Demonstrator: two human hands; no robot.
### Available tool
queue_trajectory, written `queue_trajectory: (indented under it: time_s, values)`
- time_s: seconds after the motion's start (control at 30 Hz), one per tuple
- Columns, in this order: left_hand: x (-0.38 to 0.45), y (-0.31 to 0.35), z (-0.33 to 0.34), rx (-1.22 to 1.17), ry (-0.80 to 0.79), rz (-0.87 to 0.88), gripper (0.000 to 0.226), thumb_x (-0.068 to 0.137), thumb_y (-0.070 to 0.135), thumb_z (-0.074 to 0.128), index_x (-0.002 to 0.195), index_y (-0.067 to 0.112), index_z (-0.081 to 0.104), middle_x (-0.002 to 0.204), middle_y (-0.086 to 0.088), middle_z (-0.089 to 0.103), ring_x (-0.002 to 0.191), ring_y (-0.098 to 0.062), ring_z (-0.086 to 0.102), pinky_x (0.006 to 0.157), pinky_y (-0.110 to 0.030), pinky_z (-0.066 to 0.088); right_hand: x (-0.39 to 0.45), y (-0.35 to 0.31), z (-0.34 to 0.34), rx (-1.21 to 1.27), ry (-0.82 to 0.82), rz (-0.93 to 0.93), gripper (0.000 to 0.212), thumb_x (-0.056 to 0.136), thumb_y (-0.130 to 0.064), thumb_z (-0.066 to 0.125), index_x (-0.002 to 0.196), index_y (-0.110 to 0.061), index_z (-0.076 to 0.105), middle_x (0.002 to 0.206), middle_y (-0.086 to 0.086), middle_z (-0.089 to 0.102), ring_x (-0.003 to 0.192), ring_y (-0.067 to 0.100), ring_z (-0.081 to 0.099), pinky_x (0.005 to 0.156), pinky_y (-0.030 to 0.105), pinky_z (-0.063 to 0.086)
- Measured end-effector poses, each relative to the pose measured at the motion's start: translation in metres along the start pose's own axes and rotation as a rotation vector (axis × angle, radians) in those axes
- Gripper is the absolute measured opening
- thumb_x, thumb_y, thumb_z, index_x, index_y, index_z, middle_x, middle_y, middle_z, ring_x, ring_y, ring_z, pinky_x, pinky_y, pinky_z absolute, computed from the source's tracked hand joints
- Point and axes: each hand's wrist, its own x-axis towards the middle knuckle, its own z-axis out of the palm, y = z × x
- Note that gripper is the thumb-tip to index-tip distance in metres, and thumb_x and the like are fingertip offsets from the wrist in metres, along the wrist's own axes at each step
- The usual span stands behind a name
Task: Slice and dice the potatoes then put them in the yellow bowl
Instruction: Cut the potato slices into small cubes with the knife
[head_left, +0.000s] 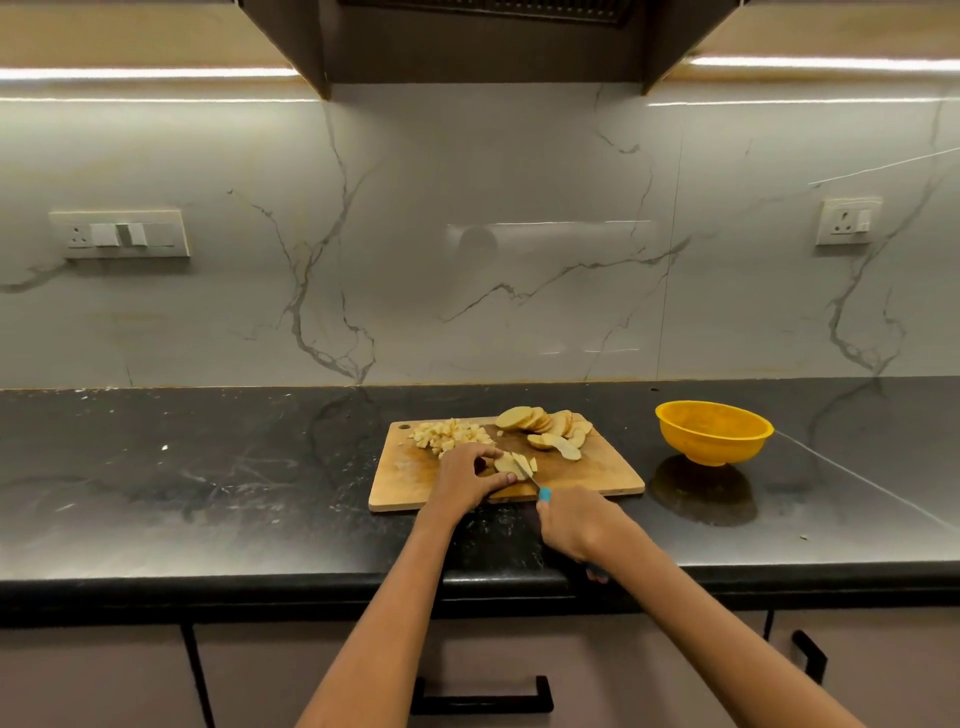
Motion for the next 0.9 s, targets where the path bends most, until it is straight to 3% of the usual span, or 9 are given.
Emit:
queue_trajectory:
  time_s: [0.13, 0.27, 0.33, 0.4, 0.57, 0.77, 0.9]
  values:
    - [-0.001, 0.0, 0.001, -0.008, -0.01, -0.018, 0.043, 0.077, 0.032, 0.074, 0.115, 0.015, 0.064, 0.121, -0.002, 0.061, 0.104, -0.01, 0.056, 0.087, -0.019, 0.042, -0.023, 0.012, 0.013, -0.053, 0.145, 0.013, 0.038, 0.101, -0.034, 0.035, 0.116, -0.008, 0.058, 0.118, 0.009, 0.062, 0.105, 0.024, 0.06, 0.08, 0.033, 0.043]
    - [-0.001, -0.001, 0.003, -0.021, 0.008, -0.033, 0.042, 0.077, 0.03, 0.074, 0.115, 0.014, 0.064, 0.12, -0.003, 0.062, 0.105, -0.011, 0.057, 0.089, -0.019, 0.042, -0.023, 0.016, 0.012, 0.115, 0.213, 0.026, 0.039, 0.101, -0.035, 0.035, 0.113, -0.006, 0.058, 0.114, 0.011, 0.063, 0.105, 0.025, 0.06, 0.077, 0.031, 0.04]
    - [0.0, -0.001, 0.003, -0.036, 0.036, -0.041, 0.04, 0.075, 0.028, 0.076, 0.111, 0.013, 0.066, 0.116, -0.004, 0.064, 0.102, -0.011, 0.059, 0.088, -0.019, 0.043, -0.014, 0.013, 0.011, 0.177, 0.235, 0.016, 0.04, 0.102, -0.034, 0.033, 0.107, -0.005, 0.059, 0.105, 0.012, 0.063, 0.095, 0.024, 0.06, 0.071, 0.028, 0.038]
    - [-0.001, 0.0, 0.003, -0.048, 0.045, -0.049, 0.039, 0.074, 0.026, 0.077, 0.109, 0.012, 0.067, 0.114, -0.004, 0.066, 0.099, -0.01, 0.059, 0.087, -0.018, 0.043, 0.001, 0.007, 0.012, 0.183, 0.212, -0.007, 0.041, 0.103, -0.033, 0.031, 0.102, -0.004, 0.06, 0.099, 0.012, 0.064, 0.086, 0.023, 0.06, 0.067, 0.028, 0.038]
    - [-0.001, -0.001, 0.002, -0.043, 0.043, -0.032, 0.041, 0.074, 0.028, 0.077, 0.11, 0.01, 0.068, 0.113, -0.004, 0.067, 0.099, -0.008, 0.059, 0.084, -0.014, 0.041, 0.02, -0.005, 0.011, 0.17, 0.138, -0.001, 0.04, 0.103, -0.029, 0.032, 0.11, -0.002, 0.061, 0.099, 0.011, 0.067, 0.087, 0.022, 0.064, 0.065, 0.026, 0.043]
    - [0.0, -0.001, 0.002, -0.042, 0.048, -0.024, 0.04, 0.073, 0.027, 0.077, 0.109, 0.01, 0.069, 0.112, -0.004, 0.067, 0.101, -0.009, 0.059, 0.084, -0.014, 0.04, 0.017, -0.011, 0.009, 0.179, 0.106, 0.067, 0.035, 0.101, -0.029, 0.035, 0.104, -0.003, 0.059, 0.077, 0.006, 0.059, 0.064, 0.018, 0.06, 0.063, 0.028, 0.051]
    - [0.002, -0.003, 0.001, -0.031, 0.03, -0.011, 0.039, 0.075, 0.025, 0.077, 0.11, 0.009, 0.068, 0.112, -0.005, 0.067, 0.102, -0.011, 0.06, 0.083, -0.014, 0.04, 0.022, -0.025, -0.003, 0.126, -0.018, 0.076, 0.03, 0.099, -0.018, 0.035, 0.11, 0.001, 0.055, 0.068, 0.008, 0.056, 0.051, 0.016, 0.055, 0.048, 0.023, 0.044]
